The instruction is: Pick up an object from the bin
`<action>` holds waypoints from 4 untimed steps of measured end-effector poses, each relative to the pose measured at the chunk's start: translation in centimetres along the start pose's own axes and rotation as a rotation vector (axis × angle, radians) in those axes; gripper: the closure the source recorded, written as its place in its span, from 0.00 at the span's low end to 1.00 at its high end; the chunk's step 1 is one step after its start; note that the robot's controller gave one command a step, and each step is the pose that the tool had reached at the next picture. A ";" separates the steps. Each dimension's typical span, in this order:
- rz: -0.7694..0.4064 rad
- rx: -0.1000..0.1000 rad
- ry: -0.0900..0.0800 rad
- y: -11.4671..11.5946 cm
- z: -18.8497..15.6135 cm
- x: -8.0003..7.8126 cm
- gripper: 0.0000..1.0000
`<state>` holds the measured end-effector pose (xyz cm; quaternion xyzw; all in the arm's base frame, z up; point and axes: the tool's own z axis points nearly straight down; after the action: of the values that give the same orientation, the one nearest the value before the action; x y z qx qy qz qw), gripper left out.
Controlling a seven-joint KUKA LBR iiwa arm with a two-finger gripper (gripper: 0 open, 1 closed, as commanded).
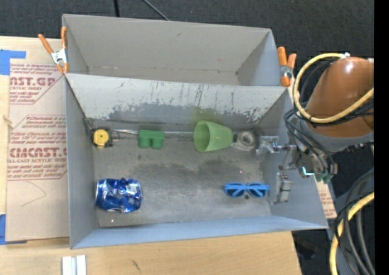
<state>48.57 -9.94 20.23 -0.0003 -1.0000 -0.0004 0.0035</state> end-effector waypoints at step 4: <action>0.111 0.001 -0.007 1.6 10.8 -2.5 1.00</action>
Offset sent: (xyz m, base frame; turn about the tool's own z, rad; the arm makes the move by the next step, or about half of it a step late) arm 0.0247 0.0149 -0.1070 0.1118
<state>51.04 -8.38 9.46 -0.0557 -0.9984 0.0003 0.0002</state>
